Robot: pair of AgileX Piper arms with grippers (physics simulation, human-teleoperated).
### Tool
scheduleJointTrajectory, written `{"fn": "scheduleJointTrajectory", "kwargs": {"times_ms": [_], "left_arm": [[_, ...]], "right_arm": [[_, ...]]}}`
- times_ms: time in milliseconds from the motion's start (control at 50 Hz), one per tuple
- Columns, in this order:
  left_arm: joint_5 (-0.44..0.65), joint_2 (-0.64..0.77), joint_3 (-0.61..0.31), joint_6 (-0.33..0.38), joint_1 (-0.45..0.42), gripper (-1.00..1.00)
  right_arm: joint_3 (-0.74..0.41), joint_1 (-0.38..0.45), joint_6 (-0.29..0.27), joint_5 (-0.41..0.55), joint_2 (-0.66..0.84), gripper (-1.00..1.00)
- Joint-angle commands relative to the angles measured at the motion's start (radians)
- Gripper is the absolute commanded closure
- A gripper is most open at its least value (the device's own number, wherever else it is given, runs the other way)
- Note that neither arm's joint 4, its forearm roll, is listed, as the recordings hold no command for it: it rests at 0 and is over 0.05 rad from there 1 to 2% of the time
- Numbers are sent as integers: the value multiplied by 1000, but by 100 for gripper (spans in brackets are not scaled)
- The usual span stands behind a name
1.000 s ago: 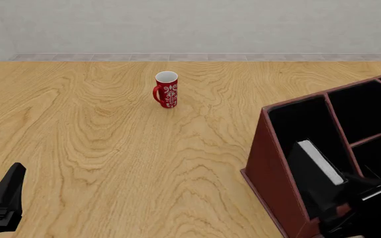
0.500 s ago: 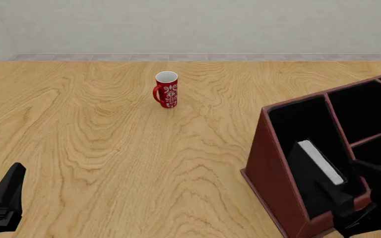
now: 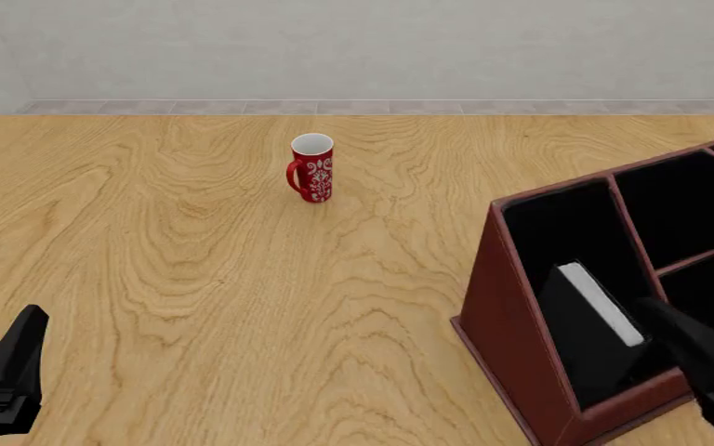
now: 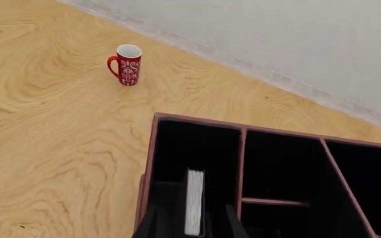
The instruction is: Pick up the book and place it in the left compartment of the caddy.
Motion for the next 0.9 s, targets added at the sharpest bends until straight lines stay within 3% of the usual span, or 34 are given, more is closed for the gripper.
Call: {"fn": "scheduleJointTrajectory", "kwargs": {"times_ms": [20,420,900], "left_arm": [[0,0,0,0,0,-100],[0,0,0,0,0,-100],[0,0,0,0,0,-100]], "right_arm": [[-115,19,1,97,-31,-100],[-366,82,8,236,-26,-100],[-515,112,16,227,37,-100]]}}
